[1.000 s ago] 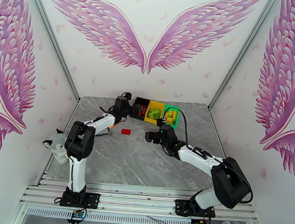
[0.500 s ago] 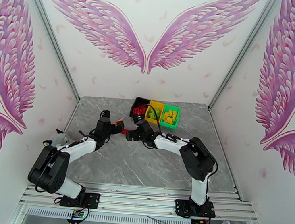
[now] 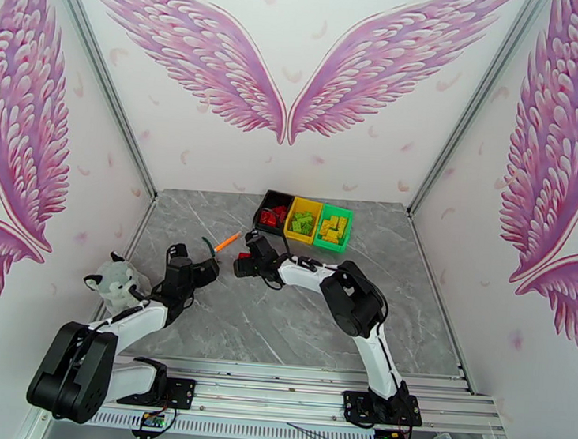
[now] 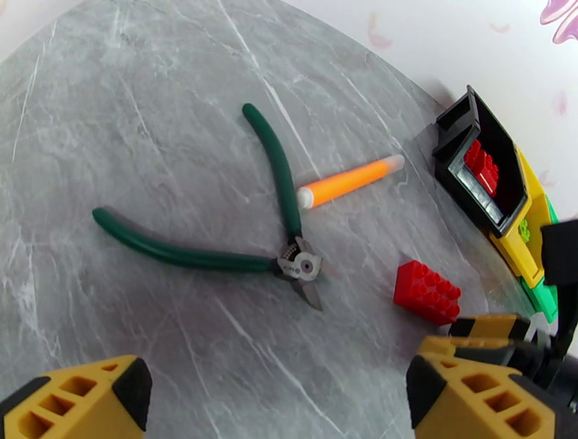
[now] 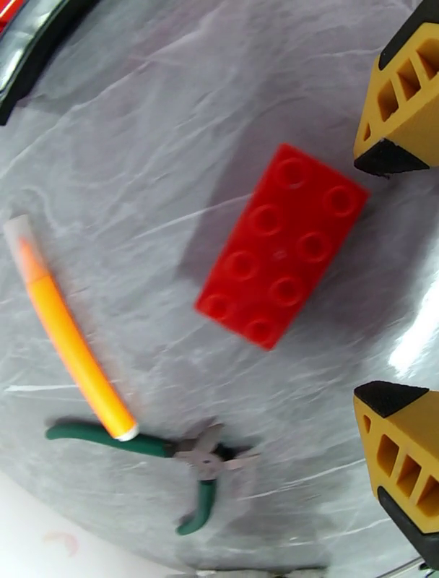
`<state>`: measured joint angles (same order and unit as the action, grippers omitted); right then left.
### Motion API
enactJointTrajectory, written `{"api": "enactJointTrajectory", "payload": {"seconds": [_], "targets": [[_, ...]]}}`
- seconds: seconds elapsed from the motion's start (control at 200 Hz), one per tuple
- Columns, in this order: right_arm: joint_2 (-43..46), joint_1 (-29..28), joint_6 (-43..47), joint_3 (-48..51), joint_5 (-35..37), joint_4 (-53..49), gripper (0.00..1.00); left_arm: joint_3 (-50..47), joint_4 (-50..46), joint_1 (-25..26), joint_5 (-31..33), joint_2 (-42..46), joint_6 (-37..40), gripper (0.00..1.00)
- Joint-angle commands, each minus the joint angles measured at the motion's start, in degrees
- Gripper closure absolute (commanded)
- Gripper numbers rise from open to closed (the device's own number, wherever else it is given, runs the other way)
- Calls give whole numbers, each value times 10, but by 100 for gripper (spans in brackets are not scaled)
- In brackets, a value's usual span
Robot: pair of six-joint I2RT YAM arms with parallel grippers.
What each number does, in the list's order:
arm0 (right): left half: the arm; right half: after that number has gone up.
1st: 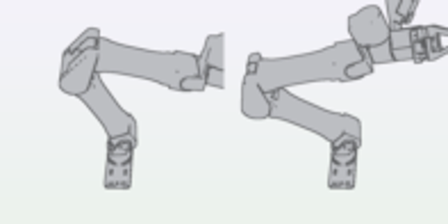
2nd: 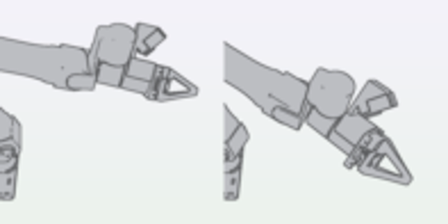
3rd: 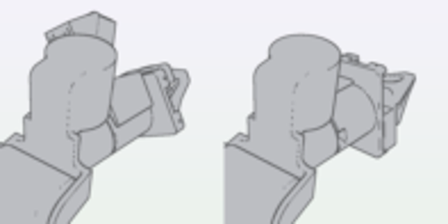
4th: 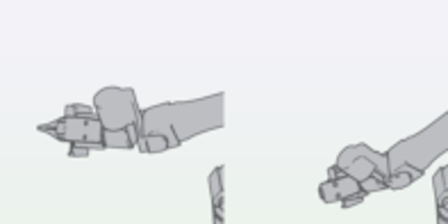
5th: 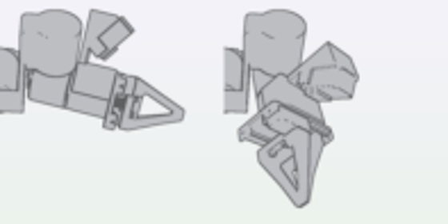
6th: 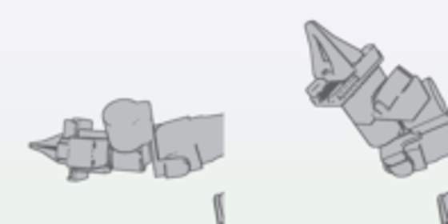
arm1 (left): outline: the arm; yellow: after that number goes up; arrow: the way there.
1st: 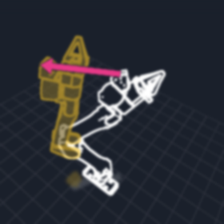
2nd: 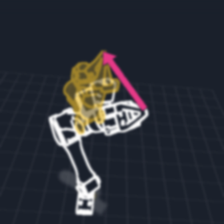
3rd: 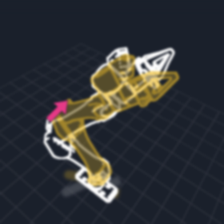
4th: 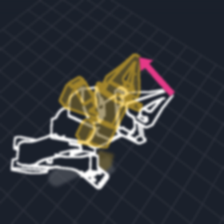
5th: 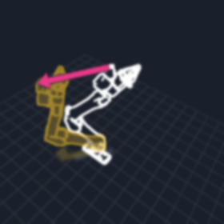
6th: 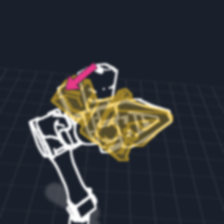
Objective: Sort the legos into containers by color
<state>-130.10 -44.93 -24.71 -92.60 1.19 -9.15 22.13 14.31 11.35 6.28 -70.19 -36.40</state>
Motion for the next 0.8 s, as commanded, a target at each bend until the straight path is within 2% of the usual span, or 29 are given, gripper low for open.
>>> {"api": "enactJointTrajectory", "payload": {"seconds": [0.0,0.185,0.375,0.46,0.565,0.795], "targets": [[-47,-9,-17,-43,44,-43,22,-21,4,-8,-8,40,-8,1],[-112,-19,-27,-142,103,-106,26,-48,-7,-16,-10,79,-12,1],[-145,-30,-26,-198,118,-141,27,-65,-8,-22,-11,93,-11,1],[-152,-32,-20,-215,120,-155,20,-68,-3,-25,-16,91,-10,1],[-160,-32,-17,-230,119,-169,18,-69,6,-27,-23,88,-10,1],[-193,-34,-17,-301,123,-231,22,-76,14,-28,-32,90,-11,1]]}}
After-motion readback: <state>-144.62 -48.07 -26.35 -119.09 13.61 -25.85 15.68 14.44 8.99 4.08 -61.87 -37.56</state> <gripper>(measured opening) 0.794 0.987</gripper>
